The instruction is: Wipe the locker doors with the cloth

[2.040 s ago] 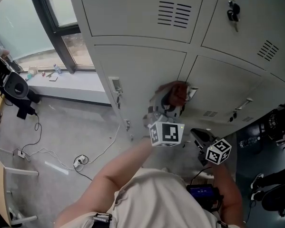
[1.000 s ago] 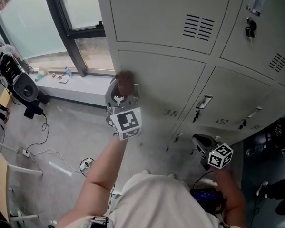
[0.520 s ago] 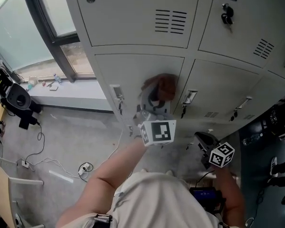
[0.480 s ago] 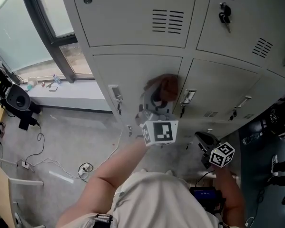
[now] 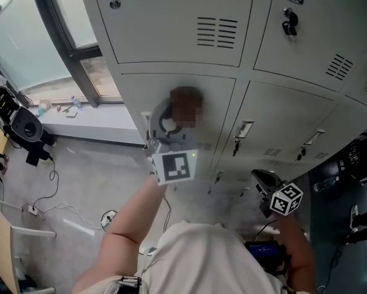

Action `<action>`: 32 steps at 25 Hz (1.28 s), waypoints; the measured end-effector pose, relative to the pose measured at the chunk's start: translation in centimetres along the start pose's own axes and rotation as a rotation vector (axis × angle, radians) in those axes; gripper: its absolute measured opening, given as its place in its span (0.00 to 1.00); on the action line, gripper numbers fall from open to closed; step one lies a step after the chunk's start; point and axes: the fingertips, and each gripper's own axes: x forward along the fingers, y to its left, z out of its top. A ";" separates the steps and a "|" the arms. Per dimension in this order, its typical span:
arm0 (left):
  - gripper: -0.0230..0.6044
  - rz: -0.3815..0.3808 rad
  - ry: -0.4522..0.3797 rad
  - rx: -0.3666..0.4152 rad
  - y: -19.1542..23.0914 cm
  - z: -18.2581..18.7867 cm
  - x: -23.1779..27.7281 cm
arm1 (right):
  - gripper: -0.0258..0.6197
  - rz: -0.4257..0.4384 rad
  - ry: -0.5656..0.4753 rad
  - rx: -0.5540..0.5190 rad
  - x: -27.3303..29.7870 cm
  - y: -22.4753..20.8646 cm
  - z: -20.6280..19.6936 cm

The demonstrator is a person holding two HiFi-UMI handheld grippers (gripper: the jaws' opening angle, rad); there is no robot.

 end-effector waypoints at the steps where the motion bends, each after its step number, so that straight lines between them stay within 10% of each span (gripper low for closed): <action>1: 0.15 0.027 0.031 -0.002 1.5 -1.5 -0.7 | 0.07 0.006 0.004 -0.002 0.4 0.1 0.0; 11: 0.15 0.332 0.178 -0.021 16.5 -5.8 -3.8 | 0.07 0.095 0.044 -0.028 4.7 2.9 -0.8; 17: 0.15 0.370 0.123 0.090 13.5 -1.7 -1.8 | 0.07 0.085 0.036 -0.008 4.3 2.5 -0.9; 22: 0.15 0.265 0.019 0.189 4.4 1.3 0.2 | 0.07 0.066 0.019 0.008 2.9 0.9 -0.9; 32: 0.15 0.013 -0.150 0.066 -6.5 8.0 3.8 | 0.07 0.056 -0.008 0.028 0.1 -2.8 0.0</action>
